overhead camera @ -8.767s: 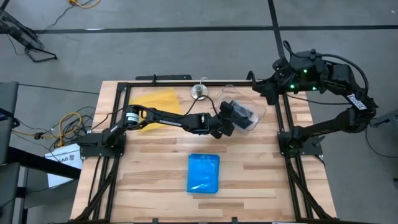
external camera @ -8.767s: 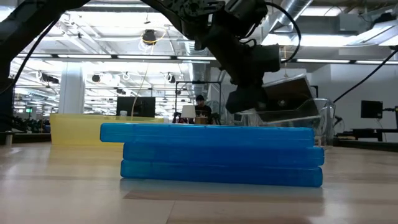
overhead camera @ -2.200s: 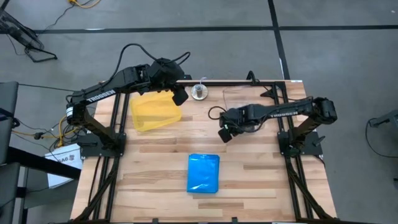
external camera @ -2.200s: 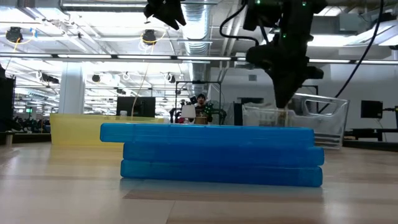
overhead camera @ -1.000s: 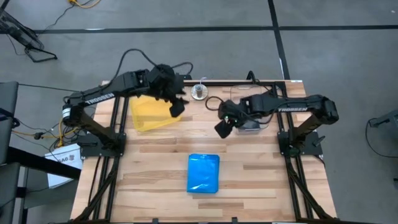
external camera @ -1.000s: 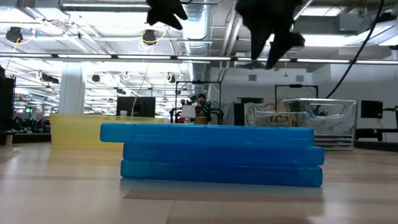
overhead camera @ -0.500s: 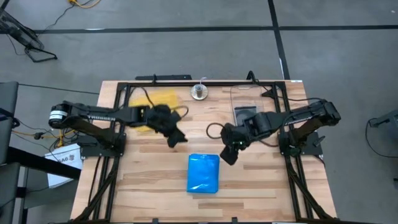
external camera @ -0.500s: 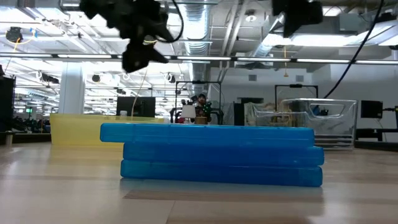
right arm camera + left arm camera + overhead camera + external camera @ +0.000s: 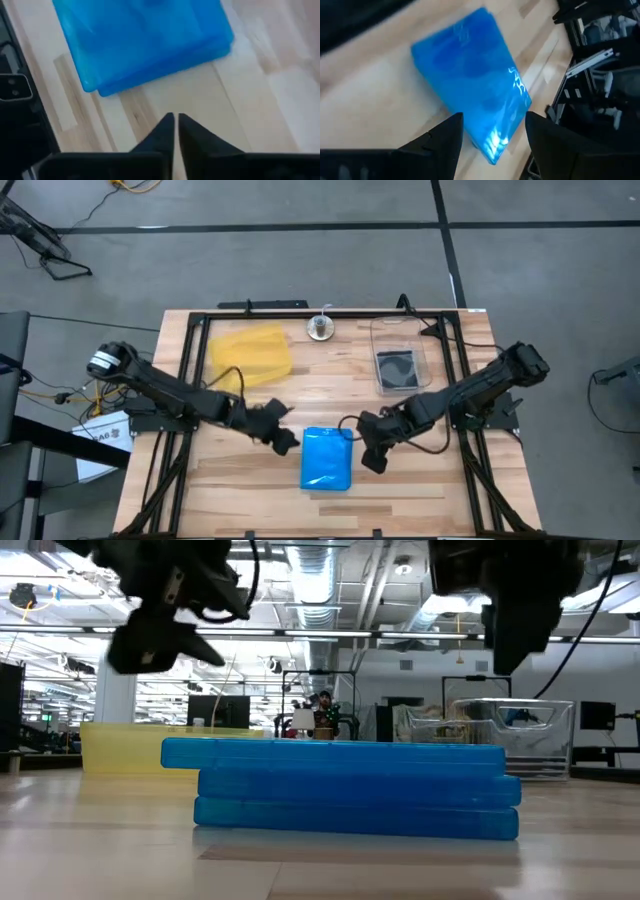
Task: Pick & place jewel cases by type
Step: Put the blue CD case into the yellow bin
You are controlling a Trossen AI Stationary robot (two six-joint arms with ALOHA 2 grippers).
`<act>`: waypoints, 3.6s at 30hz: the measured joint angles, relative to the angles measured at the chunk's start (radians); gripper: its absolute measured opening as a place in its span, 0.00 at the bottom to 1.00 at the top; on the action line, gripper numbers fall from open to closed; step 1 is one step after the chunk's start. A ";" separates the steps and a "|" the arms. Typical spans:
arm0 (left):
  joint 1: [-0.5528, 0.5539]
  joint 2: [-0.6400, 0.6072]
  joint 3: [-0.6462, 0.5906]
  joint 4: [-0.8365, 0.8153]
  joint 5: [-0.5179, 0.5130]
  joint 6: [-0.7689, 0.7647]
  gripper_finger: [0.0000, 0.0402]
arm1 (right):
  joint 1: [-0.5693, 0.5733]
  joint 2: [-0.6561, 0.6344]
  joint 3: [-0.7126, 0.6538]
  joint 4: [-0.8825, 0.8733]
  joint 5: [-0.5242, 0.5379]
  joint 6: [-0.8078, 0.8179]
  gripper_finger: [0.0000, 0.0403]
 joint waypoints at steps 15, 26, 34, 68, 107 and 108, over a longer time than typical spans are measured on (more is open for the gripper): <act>-0.135 0.260 0.000 0.169 -0.128 -0.248 0.51 | 0.039 0.000 -0.156 0.280 0.104 -0.016 0.00; -0.132 0.294 0.000 0.180 -0.166 -0.255 0.51 | 0.040 0.065 -0.167 0.355 0.130 0.000 0.00; -0.130 0.294 0.000 0.158 -0.168 -0.273 0.51 | 0.061 0.197 -0.104 0.434 0.083 0.008 0.00; -0.070 0.294 0.000 0.145 -0.176 -0.218 0.51 | -0.096 0.176 -0.046 0.405 0.056 -0.080 0.00; -0.069 0.293 0.000 0.209 -0.186 -0.218 0.48 | -0.094 0.461 0.271 0.300 -0.057 -0.185 0.00; -0.069 0.292 0.000 0.214 -0.180 -0.217 0.46 | -0.094 0.461 0.271 0.300 -0.058 -0.186 0.00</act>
